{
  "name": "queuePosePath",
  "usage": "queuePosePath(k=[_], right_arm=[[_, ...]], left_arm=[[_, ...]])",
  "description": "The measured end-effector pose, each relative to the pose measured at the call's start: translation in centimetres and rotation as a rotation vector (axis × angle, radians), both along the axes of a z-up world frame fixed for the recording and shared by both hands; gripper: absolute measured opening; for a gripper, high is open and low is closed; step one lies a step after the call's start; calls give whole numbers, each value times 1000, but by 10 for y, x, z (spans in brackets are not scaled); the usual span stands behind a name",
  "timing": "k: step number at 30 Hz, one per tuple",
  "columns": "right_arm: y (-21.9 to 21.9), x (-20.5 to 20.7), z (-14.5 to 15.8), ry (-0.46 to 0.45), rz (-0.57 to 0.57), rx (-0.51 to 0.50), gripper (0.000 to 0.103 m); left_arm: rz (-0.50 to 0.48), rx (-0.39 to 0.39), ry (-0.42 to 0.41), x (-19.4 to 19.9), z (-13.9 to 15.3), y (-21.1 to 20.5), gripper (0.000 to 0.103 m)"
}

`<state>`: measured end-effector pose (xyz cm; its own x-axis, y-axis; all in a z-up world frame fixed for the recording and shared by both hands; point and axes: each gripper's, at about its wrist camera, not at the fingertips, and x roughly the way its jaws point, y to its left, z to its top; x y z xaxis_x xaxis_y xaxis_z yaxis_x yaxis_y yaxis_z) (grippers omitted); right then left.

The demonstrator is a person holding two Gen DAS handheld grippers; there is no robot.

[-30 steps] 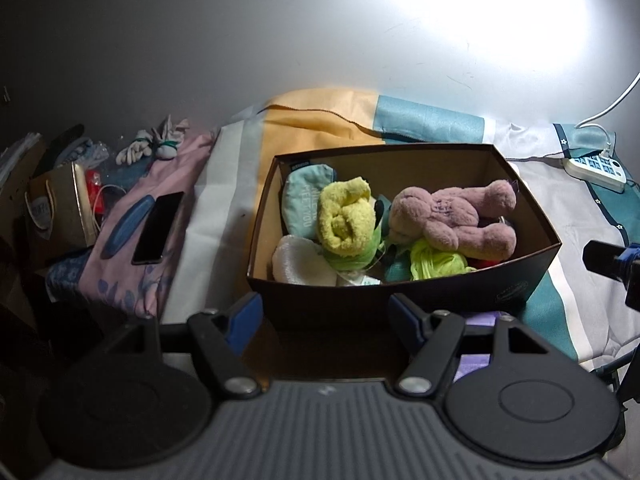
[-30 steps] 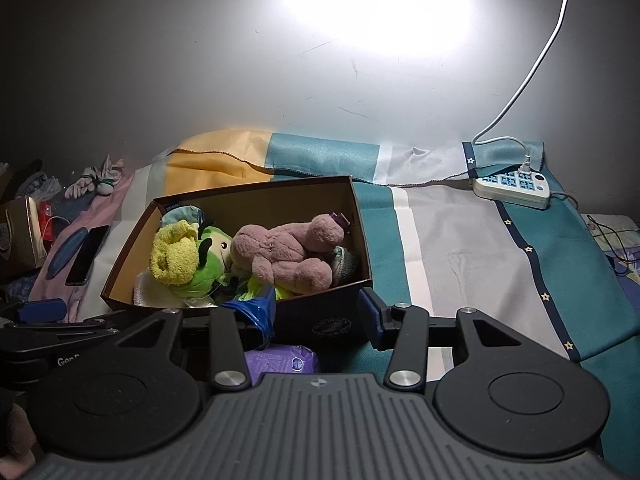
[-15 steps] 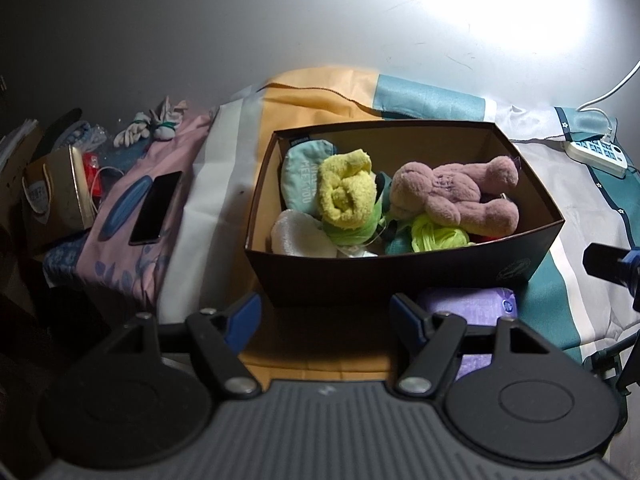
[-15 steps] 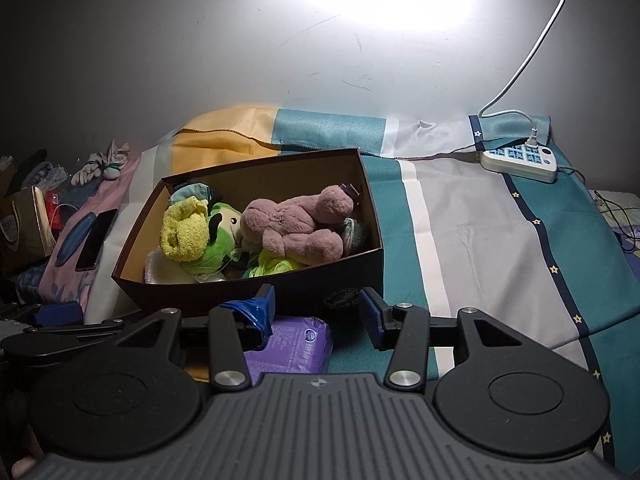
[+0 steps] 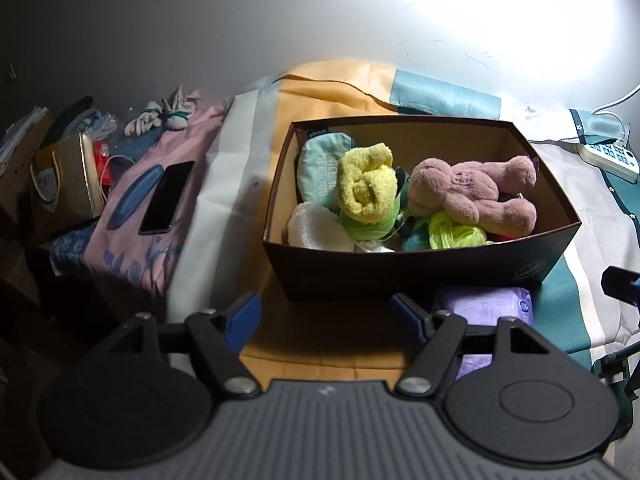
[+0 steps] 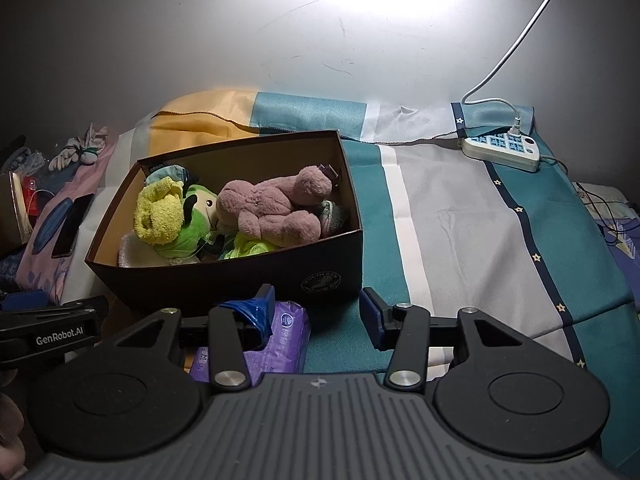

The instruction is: Organize soft objects

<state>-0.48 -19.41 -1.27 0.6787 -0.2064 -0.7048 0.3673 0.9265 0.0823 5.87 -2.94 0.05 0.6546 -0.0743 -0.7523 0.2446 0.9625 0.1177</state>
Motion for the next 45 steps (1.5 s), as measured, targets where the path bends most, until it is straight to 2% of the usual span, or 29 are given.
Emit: queuePosePath(k=[30, 45], right_arm=[[-3, 2, -4, 15, 10, -38, 31], [-10, 7, 3, -2, 73, -49, 31]], left_arm=[[61, -11, -30, 9, 0, 8, 73], [98, 1, -49, 3, 9, 1, 73]])
